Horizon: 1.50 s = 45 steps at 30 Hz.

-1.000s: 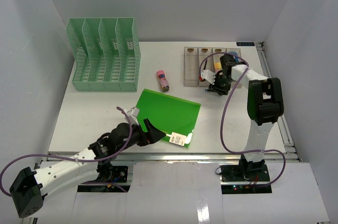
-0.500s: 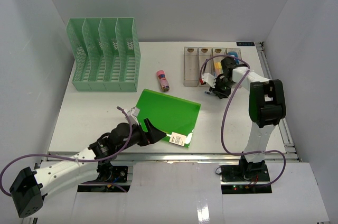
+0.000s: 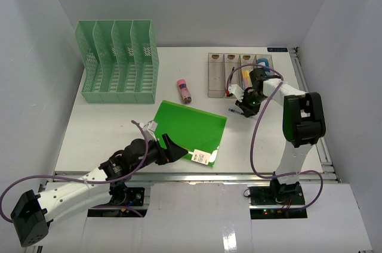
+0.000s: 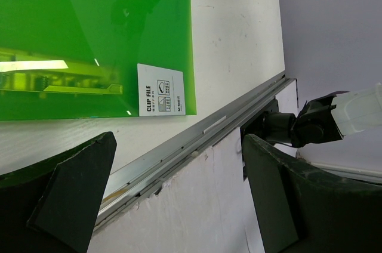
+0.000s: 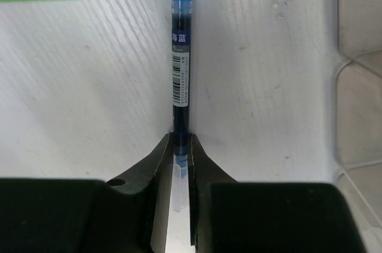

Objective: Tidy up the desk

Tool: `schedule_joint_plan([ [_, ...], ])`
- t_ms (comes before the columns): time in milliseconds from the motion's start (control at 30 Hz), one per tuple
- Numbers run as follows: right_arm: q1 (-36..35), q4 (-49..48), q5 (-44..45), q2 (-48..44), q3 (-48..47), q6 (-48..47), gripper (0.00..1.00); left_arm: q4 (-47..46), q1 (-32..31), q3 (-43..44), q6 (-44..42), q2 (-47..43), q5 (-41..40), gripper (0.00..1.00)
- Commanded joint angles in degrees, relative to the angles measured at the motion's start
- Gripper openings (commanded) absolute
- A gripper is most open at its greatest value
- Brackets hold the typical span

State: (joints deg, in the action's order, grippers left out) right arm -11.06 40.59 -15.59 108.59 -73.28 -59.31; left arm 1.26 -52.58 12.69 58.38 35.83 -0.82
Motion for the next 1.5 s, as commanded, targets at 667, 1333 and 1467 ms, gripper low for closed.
schedule_joint_plan([
  [667, 0.34, -12.64, -0.41, 5.66, -30.51, 63.34, 0.08, 2.96, 0.15, 2.69, -0.85, 0.16, -1.03, 0.98],
  [1333, 2.8, -17.16, -5.94, 1.3, -21.93, 58.35, 0.49, 6.75, 0.19, 11.67, -3.95, 8.15, -3.1, 0.98],
  [1467, 3.45, -13.05, -18.87, -10.1, -13.24, 46.04, 0.49, 8.93, 0.19, 16.91, -6.6, 13.4, -7.07, 0.98],
])
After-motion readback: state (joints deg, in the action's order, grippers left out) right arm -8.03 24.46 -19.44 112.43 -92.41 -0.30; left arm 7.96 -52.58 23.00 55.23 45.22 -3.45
